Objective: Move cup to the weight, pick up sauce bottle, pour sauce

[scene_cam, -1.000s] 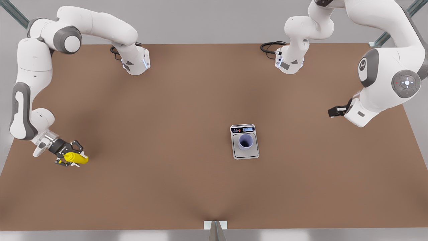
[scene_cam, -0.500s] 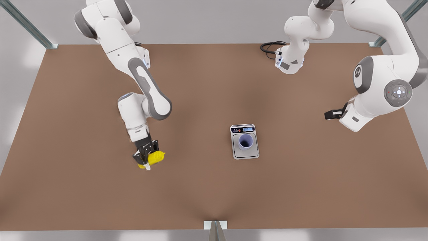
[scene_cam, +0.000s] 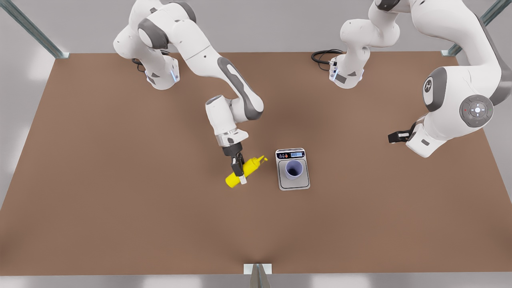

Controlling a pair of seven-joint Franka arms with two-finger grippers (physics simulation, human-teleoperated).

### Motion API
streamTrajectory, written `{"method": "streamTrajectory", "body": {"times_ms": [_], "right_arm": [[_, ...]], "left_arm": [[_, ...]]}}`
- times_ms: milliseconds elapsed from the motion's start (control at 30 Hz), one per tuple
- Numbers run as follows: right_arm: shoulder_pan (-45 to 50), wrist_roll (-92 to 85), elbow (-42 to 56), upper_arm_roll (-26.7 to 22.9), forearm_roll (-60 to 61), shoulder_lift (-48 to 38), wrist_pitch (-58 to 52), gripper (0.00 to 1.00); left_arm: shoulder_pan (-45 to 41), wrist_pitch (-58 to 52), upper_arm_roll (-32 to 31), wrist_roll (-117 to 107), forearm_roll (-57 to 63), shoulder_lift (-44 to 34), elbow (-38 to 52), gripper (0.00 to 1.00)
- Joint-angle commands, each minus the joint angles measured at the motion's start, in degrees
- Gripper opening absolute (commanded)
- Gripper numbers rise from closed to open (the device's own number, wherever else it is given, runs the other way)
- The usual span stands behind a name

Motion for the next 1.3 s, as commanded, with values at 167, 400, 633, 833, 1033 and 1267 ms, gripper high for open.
{"method": "streamTrajectory", "body": {"times_ms": [167,400,633,833,1033,1267], "right_arm": [[1.0,-0.1,6.6,-0.6,-0.4,4.9,0.0,0.59],[3.9,-0.2,15.5,-0.6,-5.5,10.4,-0.4,0.59],[4.0,-0.2,23.8,-3.5,-10.5,18.2,-0.4,0.59],[4.1,-0.2,25.9,-7.1,-11.9,20.1,-0.5,0.59],[4.2,-0.1,31.8,-8.5,-12.0,24.4,-1.1,0.59],[4.3,0.0,32.7,-10.5,-13.7,26.9,-1.1,0.59]], "left_arm": [[0.0,0.0,0.0,0.0,-0.1,0.0,0.0,1.00],[0.0,0.2,0.0,0.0,-0.1,0.2,0.0,1.00],[0.0,0.1,0.0,0.0,-0.2,0.2,0.0,1.00],[0.0,0.4,0.0,0.0,-0.5,0.1,0.2,1.00],[0.0,0.4,0.1,-0.1,-0.4,0.2,0.2,1.00],[0.0,0.5,0.0,0.0,-0.4,0.2,0.1,1.00]]}}
